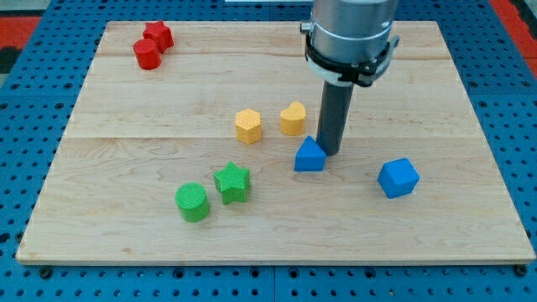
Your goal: Slightly move the green star and green circle opposite to each other
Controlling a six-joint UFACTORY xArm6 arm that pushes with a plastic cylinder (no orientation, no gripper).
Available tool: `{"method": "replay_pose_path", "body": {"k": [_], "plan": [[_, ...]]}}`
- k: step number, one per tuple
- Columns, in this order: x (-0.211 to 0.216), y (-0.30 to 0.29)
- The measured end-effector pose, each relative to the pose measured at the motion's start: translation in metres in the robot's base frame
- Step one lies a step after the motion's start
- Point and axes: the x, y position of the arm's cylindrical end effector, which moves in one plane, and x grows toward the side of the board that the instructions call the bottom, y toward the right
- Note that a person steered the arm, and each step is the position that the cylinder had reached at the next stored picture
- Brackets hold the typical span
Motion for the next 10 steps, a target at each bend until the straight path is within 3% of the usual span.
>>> {"method": "replay_pose_path", "body": {"k": [1,2,3,4,5,6,7,8,9,10], "plan": [[0.058,-0.028],[0.074,-0.1],[0.065,-0.148],[0.039,-0.149],[0.092,-0.152],[0.103,-0.188],[0.056,-0.247],[0.028,-0.268],[0.088,-0.289],[0.123,-0.228]]}}
